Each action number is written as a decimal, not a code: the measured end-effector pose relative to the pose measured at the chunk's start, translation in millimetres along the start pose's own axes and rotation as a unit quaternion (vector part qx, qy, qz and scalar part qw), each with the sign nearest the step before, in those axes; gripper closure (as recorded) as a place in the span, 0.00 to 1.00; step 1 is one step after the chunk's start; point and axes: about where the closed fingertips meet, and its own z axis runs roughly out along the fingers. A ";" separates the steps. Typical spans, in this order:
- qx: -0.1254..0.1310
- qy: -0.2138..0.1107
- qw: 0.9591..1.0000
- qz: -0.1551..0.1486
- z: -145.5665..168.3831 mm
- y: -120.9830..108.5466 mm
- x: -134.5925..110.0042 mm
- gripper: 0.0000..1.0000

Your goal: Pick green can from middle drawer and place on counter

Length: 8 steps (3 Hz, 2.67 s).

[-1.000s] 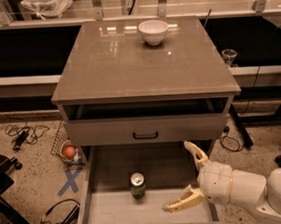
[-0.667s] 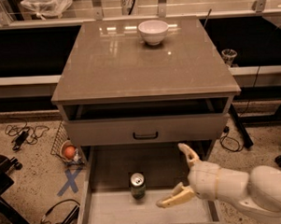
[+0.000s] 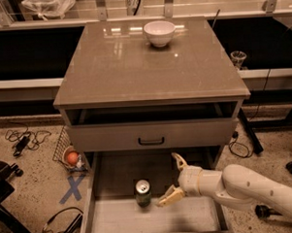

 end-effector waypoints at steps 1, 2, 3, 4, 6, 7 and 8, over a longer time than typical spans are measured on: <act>-0.027 -0.002 1.000 0.012 36.5 4.4 47.8 0.00; -0.051 -0.016 0.998 0.026 59.4 19.7 67.0 0.00; -0.078 -0.039 0.995 0.041 90.4 39.8 71.3 0.17; -0.105 -0.063 0.991 0.051 117.6 57.5 62.5 0.40; -0.126 -0.105 0.983 0.082 133.9 60.8 12.5 0.94; -0.134 -0.137 0.974 0.118 65.3 25.1 -72.5 1.00; -0.140 -0.147 0.971 0.124 -24.7 -24.0 -178.4 1.00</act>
Offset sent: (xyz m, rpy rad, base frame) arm -0.0062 0.0440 -0.1202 0.1054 0.1078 0.1062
